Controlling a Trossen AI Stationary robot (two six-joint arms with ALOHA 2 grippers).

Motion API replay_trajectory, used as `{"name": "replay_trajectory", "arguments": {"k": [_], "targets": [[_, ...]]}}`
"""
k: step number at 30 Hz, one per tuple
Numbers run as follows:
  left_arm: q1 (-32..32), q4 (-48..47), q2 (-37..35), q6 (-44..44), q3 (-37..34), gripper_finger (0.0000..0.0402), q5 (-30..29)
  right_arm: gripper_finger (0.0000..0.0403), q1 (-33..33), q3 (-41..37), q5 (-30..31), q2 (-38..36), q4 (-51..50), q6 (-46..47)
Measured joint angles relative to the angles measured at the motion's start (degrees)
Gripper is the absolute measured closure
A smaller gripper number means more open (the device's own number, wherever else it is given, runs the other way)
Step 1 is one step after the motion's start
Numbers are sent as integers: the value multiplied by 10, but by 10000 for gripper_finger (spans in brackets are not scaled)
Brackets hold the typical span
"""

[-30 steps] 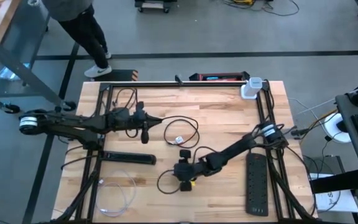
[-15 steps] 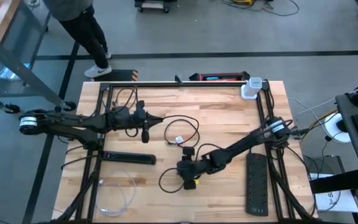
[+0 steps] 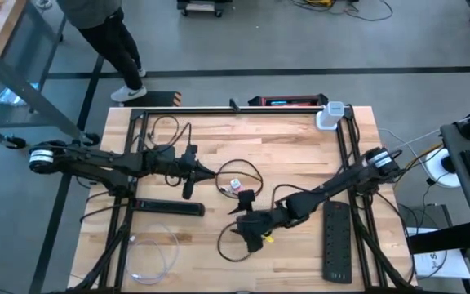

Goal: Insert USB
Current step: Insert the middle black charger cable into the pink charger adapter

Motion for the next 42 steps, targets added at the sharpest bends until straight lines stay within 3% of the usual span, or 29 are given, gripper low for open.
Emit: {"name": "replay_trajectory", "arguments": {"k": [13,21,26,42], "targets": [[-61,20,59,-140,0,390,40,193,17,40,44,1,1,-100],[-151,116,110,-163,0,390,40,211,-11,39,62,8,-3,-131],[-176,169,123,-167,0,390,29,225,-31,38,72,27,2,-152],[-177,180,125,-180,0,390,4,335,-41,32,63,25,18,-134]]}}
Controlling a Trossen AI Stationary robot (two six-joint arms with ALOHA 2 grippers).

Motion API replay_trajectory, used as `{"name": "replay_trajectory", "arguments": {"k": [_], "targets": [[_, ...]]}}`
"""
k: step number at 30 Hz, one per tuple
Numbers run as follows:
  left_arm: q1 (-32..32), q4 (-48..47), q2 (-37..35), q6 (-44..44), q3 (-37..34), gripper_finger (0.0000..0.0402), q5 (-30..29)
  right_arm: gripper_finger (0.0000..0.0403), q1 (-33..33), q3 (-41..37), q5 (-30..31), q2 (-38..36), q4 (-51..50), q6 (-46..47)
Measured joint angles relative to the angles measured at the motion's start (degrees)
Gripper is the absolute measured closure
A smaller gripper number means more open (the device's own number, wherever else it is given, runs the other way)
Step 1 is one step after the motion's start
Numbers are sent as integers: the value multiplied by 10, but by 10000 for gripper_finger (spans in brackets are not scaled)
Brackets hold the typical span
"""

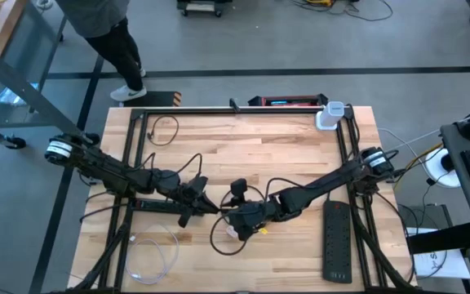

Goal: Insert USB
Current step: Insert the middle black charger cable into the pink charger adapter

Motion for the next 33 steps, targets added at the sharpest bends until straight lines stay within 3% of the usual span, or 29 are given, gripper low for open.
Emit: {"name": "replay_trajectory", "arguments": {"k": [7,23,33], "targets": [[-1,-2,0,4,0,390,-3,364,-1,0,-48,0,3,10],[-1,2,0,14,0,390,-8,343,0,0,-50,0,20,19],[-2,3,0,17,0,383,-9,360,0,0,-52,0,23,19]]}}
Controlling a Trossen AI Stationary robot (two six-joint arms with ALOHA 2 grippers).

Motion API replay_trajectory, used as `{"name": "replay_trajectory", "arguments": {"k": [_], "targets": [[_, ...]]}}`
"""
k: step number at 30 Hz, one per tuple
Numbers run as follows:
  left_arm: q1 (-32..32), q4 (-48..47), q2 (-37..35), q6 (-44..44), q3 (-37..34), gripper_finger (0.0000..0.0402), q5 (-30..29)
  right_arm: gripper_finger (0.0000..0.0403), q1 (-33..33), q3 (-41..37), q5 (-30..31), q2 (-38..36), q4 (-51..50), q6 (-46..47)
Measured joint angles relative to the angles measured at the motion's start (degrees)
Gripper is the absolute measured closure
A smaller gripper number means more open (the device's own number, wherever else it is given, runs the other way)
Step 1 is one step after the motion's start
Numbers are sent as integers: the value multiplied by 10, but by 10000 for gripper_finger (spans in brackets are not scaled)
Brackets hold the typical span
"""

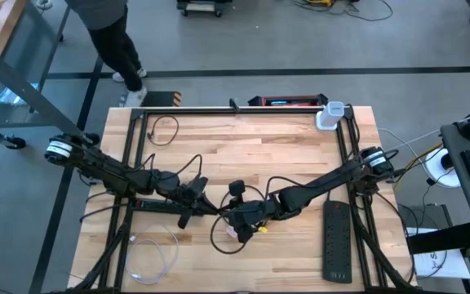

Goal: Insert USB
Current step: Insert the middle black charger cable into the pink charger adapter

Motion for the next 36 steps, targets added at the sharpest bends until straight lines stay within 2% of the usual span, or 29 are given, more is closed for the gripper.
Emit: {"name": "replay_trajectory", "arguments": {"k": [11,17,23,27,36], "targets": [[0,1,0,9,0,382,-1,354,0,0,0,0,-1,17],[0,0,0,17,0,382,0,392,0,0,0,0,-4,22],[-1,-2,0,16,0,379,-2,396,0,0,0,-2,-10,31],[-3,0,0,17,0,355,-12,399,1,1,7,-17,-44,31],[-3,-4,-1,17,0,258,-12,401,1,1,12,-78,-170,73]]}}
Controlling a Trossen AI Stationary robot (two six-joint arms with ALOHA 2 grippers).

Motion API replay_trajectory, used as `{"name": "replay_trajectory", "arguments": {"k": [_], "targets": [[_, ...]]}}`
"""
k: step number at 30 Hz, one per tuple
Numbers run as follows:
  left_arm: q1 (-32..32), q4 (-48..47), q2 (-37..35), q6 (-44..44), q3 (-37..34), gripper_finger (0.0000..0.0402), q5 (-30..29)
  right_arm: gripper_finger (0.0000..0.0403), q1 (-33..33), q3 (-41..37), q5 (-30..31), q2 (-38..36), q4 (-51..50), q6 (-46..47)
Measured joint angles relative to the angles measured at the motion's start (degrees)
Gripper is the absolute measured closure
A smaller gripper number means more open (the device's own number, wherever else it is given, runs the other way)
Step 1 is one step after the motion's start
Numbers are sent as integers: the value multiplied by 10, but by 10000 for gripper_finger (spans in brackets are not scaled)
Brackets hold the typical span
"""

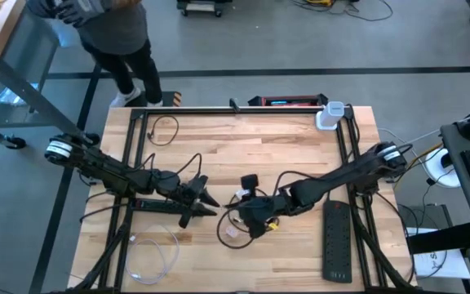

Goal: Insert USB
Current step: Insert the middle black charger cable into the pink charger adapter

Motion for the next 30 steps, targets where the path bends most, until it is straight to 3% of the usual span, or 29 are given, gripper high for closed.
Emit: {"name": "replay_trajectory", "arguments": {"k": [9,23,30], "targets": [[0,8,-1,25,0,208,-10,402,3,-1,18,-20,-66,45],[0,5,0,32,0,173,-19,403,3,-2,18,-16,-61,22],[-11,-2,16,25,6,175,-37,403,-1,-2,18,-16,-64,24]]}}
